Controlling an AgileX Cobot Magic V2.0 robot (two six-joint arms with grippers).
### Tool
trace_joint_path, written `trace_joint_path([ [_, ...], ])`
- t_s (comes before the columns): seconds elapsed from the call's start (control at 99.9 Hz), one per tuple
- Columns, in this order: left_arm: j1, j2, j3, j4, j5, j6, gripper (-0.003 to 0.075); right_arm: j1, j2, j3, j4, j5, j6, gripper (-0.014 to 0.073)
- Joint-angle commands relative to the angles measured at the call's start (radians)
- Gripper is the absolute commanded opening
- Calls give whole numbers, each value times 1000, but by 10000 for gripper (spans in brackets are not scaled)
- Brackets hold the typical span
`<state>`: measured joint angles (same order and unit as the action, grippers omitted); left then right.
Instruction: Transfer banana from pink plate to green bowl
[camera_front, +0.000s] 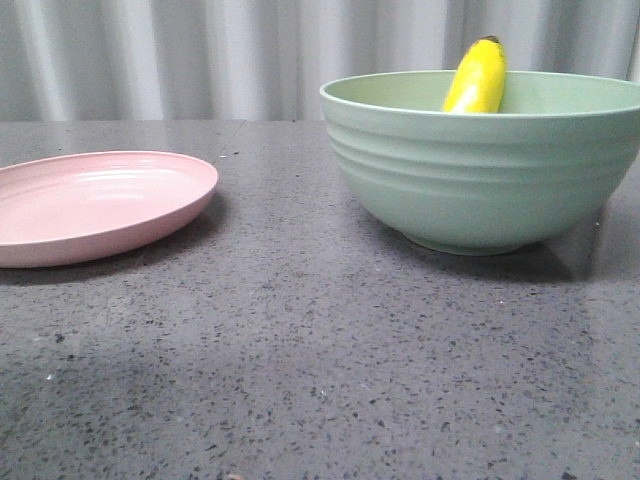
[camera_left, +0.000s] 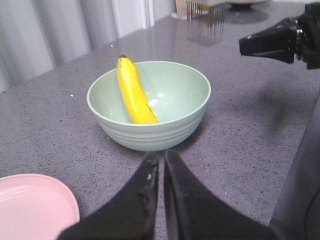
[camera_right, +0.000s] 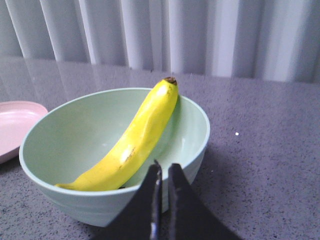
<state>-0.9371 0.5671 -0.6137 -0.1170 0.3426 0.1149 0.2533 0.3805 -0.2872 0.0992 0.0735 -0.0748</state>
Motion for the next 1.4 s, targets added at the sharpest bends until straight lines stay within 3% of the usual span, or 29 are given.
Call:
trace_joint_path([
  [0.0, 1, -81, 60, -8, -134, -5, -20, -5, -57, 37, -10, -161, -9, -64],
  [0.3, 1, -268, 205, -8, -186, -5, -20, -5, -150, 128, -10, -179, -9, -64],
  [0.831, 1, -268, 226, 0, -187, -5, -20, -5, -150, 129, -10, -170, -9, -64],
  [0.961, 31, -268, 246, 58, -299, -5, -20, -5, -150, 129, -10, -170, -9, -64],
  [1.081, 103, -278, 309, 58, -510, -5, -20, -5, -150, 129, -10, -170, -9, -64],
  [1.201, 247, -337, 408, 56, -678, -5, -20, -5, -150, 129, -10, -170, -9, -64],
  [1.391, 507, -445, 553, 56, -740, -46, -20, -5, -150, 129, -10, -170, -9, -64],
])
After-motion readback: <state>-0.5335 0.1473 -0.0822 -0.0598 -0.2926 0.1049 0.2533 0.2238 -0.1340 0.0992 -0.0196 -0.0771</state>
